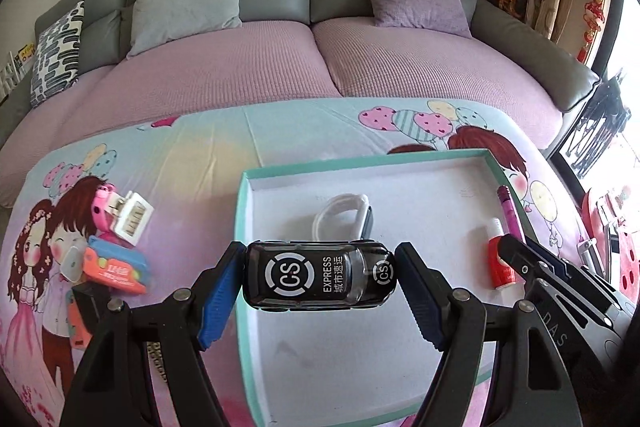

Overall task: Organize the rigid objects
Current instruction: 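Carry the toy car and pink lighter into the tray and open both tools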

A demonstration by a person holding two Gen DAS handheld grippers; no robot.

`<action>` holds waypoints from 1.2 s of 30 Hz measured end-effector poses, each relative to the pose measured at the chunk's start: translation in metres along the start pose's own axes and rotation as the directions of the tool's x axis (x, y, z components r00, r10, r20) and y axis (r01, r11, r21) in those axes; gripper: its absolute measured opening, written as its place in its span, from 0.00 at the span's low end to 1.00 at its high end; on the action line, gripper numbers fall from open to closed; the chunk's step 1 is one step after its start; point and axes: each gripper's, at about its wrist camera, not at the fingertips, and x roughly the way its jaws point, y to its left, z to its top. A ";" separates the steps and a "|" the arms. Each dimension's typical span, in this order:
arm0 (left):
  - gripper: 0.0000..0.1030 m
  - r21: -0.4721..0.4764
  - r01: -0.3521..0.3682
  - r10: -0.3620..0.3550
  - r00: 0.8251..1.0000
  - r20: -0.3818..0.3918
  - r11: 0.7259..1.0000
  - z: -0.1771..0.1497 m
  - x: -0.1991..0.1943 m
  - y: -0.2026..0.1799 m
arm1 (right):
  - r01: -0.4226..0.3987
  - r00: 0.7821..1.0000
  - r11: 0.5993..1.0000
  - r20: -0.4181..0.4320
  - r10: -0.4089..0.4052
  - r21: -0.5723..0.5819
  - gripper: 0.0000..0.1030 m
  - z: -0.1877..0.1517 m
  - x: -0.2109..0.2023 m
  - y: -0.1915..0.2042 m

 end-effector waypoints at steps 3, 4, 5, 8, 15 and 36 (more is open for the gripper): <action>0.74 -0.007 0.004 -0.004 1.000 -0.014 1.000 -0.004 0.011 -0.002 | 0.001 0.999 1.000 -0.037 -0.002 -0.002 0.19 -0.003 0.011 0.000; 0.74 -0.010 0.000 0.000 1.000 -0.022 1.000 -0.007 0.015 -0.003 | 0.008 0.999 1.000 -0.054 -0.008 -0.006 0.19 -0.004 0.016 0.000; 0.74 -0.009 -0.004 0.003 1.000 -0.029 1.000 -0.008 0.019 -0.003 | 0.018 0.997 1.000 -0.071 -0.019 -0.012 0.19 -0.006 0.020 0.000; 0.74 -0.005 -0.010 0.009 0.998 -0.056 1.000 -0.016 0.030 -0.003 | 0.032 0.995 0.999 -0.095 -0.034 -0.022 0.19 -0.009 0.027 0.001; 0.74 -0.031 -0.017 0.014 0.996 -0.083 0.999 -0.023 0.039 0.007 | 0.038 0.993 0.998 -0.113 -0.043 -0.051 0.19 -0.013 0.033 0.008; 0.75 -0.066 -0.038 0.032 0.996 -0.087 0.997 -0.020 0.029 0.013 | 0.064 0.993 0.997 -0.095 -0.067 -0.036 0.22 -0.012 0.028 0.005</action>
